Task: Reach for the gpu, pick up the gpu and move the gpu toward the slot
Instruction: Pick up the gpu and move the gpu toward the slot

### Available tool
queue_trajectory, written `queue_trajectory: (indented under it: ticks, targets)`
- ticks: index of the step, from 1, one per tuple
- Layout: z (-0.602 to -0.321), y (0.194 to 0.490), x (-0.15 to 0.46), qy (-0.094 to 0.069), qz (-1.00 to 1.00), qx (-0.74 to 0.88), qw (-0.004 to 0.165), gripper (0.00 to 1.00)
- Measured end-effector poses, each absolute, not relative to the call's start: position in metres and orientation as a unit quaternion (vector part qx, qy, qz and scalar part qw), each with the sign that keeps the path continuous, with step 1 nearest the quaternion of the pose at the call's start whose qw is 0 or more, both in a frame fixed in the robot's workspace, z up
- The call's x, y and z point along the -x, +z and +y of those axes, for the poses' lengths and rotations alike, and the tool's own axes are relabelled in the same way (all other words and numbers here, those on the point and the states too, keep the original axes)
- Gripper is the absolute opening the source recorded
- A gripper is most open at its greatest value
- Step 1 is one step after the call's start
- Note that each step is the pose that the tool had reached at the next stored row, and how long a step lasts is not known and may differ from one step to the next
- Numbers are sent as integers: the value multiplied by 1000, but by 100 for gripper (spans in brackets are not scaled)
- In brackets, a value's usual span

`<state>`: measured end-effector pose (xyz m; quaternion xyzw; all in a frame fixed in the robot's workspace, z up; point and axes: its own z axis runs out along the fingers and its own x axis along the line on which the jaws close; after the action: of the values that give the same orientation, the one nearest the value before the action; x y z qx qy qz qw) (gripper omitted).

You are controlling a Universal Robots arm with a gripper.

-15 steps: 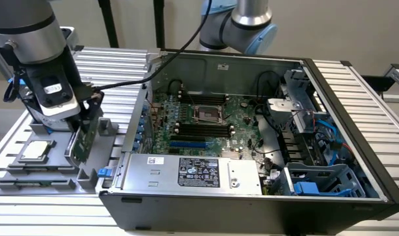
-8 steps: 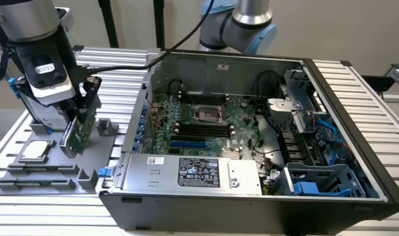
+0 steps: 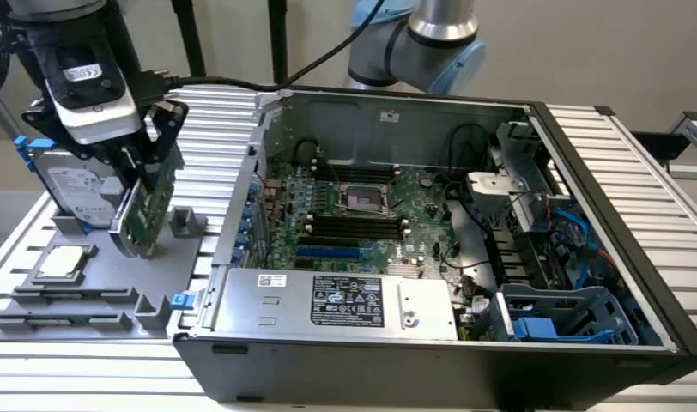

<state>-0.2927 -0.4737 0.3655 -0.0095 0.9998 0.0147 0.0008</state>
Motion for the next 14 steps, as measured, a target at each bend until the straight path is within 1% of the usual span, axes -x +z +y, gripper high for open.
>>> queue_trajectory:
  ticks: [14]
  targets:
    - [-475,429,229,20,1000,11,-4,27]
